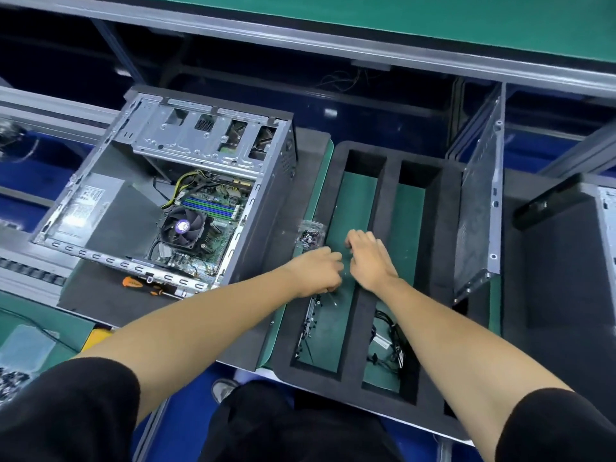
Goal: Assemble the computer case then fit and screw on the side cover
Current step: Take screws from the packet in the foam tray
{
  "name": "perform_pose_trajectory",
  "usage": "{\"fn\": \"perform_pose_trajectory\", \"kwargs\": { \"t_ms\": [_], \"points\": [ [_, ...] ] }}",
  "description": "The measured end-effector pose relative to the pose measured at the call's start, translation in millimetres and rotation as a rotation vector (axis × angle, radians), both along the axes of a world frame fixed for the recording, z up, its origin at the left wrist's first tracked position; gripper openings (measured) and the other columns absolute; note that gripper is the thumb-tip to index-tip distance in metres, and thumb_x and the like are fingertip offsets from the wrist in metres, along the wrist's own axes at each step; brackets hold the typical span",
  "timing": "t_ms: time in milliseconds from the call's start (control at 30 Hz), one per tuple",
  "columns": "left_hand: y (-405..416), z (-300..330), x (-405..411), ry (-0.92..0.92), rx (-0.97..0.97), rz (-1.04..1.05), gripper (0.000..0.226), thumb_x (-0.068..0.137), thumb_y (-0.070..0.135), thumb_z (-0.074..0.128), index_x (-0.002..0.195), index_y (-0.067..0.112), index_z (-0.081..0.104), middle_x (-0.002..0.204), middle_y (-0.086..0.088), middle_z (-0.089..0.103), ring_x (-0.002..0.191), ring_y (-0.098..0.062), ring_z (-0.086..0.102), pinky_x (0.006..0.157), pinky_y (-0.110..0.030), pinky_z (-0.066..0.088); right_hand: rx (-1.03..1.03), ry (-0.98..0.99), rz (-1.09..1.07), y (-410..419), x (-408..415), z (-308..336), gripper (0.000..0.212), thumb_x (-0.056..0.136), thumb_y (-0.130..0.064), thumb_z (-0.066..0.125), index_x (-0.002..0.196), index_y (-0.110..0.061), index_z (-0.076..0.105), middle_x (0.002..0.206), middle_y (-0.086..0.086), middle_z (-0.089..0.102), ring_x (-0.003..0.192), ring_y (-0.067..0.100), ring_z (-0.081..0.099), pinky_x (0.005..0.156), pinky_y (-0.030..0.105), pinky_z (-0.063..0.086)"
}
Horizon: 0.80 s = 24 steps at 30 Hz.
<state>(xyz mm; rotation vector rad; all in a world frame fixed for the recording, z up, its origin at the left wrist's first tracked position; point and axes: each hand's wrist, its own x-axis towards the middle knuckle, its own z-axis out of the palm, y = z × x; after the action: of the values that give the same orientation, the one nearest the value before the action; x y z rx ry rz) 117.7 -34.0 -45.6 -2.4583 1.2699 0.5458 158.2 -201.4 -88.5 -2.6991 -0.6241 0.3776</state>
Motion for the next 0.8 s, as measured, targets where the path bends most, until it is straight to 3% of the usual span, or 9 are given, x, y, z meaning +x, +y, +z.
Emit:
{"fn": "perform_pose_trajectory", "kwargs": {
  "t_ms": [100, 200, 367, 500, 800],
  "points": [
    [-19.9, -16.7, -2.8, -0.013, 0.211, -0.117, 0.017, 0.092, 0.027, 0.066, 0.106, 0.021, 0.071, 0.110, 0.005, 0.070, 0.114, -0.022, 0.052, 0.089, -0.032, 0.036, 0.072, 0.034, -0.060, -1.6, -4.2, -6.0, 0.045, 0.071, 0.016, 0.041, 0.097, -0.021, 0.043, 0.098, -0.004, 0.047, 0.093, 0.021, 0.038, 0.082, 0.036, 0.033],
    [-29.6, -30.9, -1.1, 0.022, 0.311, -0.075, 0.022, 0.093, 0.014, 0.063, 0.113, 0.020, 0.070, 0.116, 0.002, 0.071, 0.116, -0.022, 0.054, 0.095, -0.031, 0.035, 0.110, 0.033, -0.094, 0.4, -4.9, -8.3, 0.048, 0.069, 0.019, 0.037, 0.095, -0.021, 0.042, 0.096, -0.007, 0.042, 0.089, 0.018, 0.031, 0.079, 0.032, 0.026],
    [-44.6, -54.6, -2.0, 0.078, 0.343, 0.087, 0.031, 0.098, 0.017, 0.060, 0.128, 0.019, 0.064, 0.130, 0.001, 0.065, 0.125, -0.023, 0.054, 0.104, -0.032, 0.037, -0.004, -0.023, 0.031, -2.0, -10.3, -18.9, 0.053, 0.063, 0.016, 0.042, 0.098, -0.023, 0.041, 0.101, -0.005, 0.041, 0.091, 0.019, 0.028, 0.086, 0.036, 0.032],
    [-48.6, -68.1, -8.3, 0.104, 0.329, 0.232, 0.034, 0.101, 0.015, 0.056, 0.135, 0.014, 0.060, 0.137, -0.006, 0.060, 0.128, -0.027, 0.050, 0.102, -0.034, 0.040, -0.033, -0.056, 0.038, -1.0, -11.4, -20.9, 0.056, 0.062, 0.017, 0.045, 0.098, -0.025, 0.041, 0.101, -0.006, 0.041, 0.090, 0.018, 0.027, 0.087, 0.035, 0.032],
    [-46.5, -76.1, -16.0, 0.055, 0.394, 0.126, 0.032, 0.103, 0.025, 0.052, 0.134, 0.023, 0.059, 0.131, 0.004, 0.064, 0.125, -0.022, 0.051, 0.099, -0.031, 0.033, -0.054, -0.114, 0.004, 1.4, -13.5, -24.6, 0.053, 0.071, 0.012, 0.056, 0.109, -0.025, 0.049, 0.105, -0.006, 0.045, 0.094, 0.019, 0.032, 0.090, 0.034, 0.034]
  ]
}}
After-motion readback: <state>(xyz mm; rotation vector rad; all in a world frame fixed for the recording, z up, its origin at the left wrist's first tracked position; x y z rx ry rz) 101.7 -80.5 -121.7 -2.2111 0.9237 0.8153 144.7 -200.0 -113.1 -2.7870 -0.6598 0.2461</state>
